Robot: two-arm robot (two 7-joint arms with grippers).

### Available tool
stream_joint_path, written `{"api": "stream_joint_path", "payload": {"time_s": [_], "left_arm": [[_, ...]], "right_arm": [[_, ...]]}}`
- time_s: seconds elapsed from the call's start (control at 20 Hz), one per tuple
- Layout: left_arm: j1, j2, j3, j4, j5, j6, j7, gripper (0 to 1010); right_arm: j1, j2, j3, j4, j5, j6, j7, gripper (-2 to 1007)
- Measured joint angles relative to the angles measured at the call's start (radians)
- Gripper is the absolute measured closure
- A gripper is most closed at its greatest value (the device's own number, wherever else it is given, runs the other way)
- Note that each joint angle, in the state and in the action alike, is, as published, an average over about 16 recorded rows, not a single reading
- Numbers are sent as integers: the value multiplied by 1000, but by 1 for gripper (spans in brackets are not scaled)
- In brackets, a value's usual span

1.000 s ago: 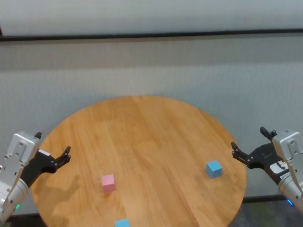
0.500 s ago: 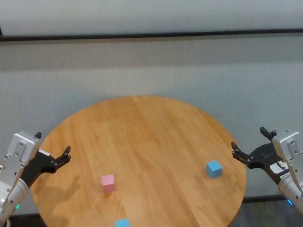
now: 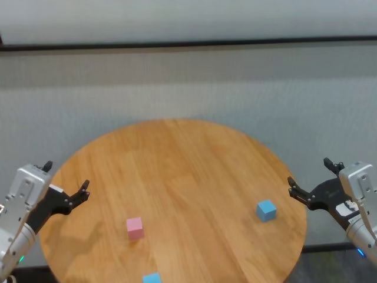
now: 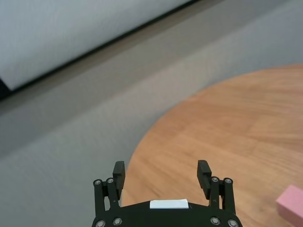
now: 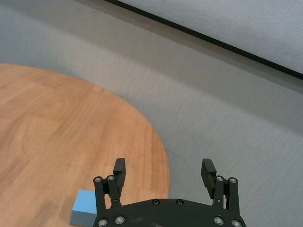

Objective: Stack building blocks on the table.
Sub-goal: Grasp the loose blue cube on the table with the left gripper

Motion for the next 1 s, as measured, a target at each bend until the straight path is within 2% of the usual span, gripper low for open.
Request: {"api": "stream_joint_path", "payload": {"time_s": [0.2,0.45,0.75,1.0], "left_arm": [[33,20,-11,-72,18,0,1,10],[93,61,-36,-188,30,-1,-10,10],[177,120,-73,-318,10,-2,-48,10],[249,169,-95,-399,-16,-14,-95,10]], "right_arm": [[0,0,0,0,0,0,0,1],[0,0,0,0,0,0,0,1],[0,0,0,0,0,0,0,0],[0,0,0,0,0,0,0,0]]}}
